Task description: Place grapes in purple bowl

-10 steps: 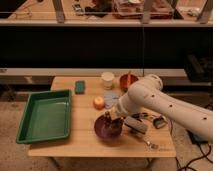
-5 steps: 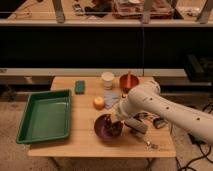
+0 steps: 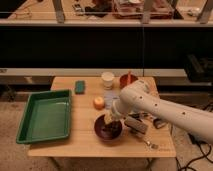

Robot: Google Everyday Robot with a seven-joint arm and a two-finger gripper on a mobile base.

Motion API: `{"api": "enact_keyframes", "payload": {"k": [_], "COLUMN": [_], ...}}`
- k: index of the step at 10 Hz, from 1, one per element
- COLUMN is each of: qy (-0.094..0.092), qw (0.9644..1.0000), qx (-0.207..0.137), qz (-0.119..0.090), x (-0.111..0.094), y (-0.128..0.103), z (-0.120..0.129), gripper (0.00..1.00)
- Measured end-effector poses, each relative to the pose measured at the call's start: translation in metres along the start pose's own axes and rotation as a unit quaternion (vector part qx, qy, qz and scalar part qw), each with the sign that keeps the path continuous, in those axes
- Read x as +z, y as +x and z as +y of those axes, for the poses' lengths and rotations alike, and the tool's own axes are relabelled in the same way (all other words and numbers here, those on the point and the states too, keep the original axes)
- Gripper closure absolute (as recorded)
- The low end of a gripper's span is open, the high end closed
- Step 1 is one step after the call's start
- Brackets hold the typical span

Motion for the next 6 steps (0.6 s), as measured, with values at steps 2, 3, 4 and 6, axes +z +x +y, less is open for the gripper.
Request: {"api": "enact_keyframes", "payload": {"k": [2, 3, 4, 6], "qy": [-0.020, -0.031, -0.048, -0.072], "qw": [0.9998, 0.9994, 0.9985, 0.9950], "qx": [0.004, 0.007, 0.014, 0.029], "qz": [0.003, 0.009, 0.023, 0.062], "x": [-0.008, -0.015, -0.027, -0.059], "y": [0.002, 0.003, 0.004, 0.010], "z": [0.003, 0.006, 0.013, 0.022], "gripper": [0.36, 0.36, 0.36, 0.36]}}
